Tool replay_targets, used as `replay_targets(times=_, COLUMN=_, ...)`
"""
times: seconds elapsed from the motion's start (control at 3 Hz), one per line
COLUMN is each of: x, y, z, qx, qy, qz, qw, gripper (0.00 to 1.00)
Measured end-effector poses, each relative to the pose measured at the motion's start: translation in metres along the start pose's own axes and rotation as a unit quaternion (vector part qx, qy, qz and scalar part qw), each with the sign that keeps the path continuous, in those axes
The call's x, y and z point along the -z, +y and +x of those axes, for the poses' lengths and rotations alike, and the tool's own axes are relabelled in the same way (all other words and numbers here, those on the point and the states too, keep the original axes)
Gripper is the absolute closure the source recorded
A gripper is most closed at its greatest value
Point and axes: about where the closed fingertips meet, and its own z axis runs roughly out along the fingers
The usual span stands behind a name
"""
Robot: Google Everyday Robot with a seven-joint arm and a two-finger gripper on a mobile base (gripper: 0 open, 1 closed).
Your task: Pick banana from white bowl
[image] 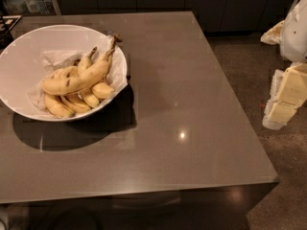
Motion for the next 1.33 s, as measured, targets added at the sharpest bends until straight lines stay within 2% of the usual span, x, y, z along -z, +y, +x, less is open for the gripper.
replay_targets(times=0.33, x=0.000, y=0.000, z=0.000, qx=0.000, qy=0.000, qz=0.000, qw=1.0000, gripper=0.00)
replay_targets(times=0.67, x=0.006, y=0.000, z=-0.011, qx=0.008, qy=0.015, qz=0.005, qw=0.9998, gripper=0.00)
replay_targets(times=1.33, x=0.023, y=0.001, z=-0.052, qx=0.069, qy=0.053, qz=0.023, qw=0.9960, gripper=0.00)
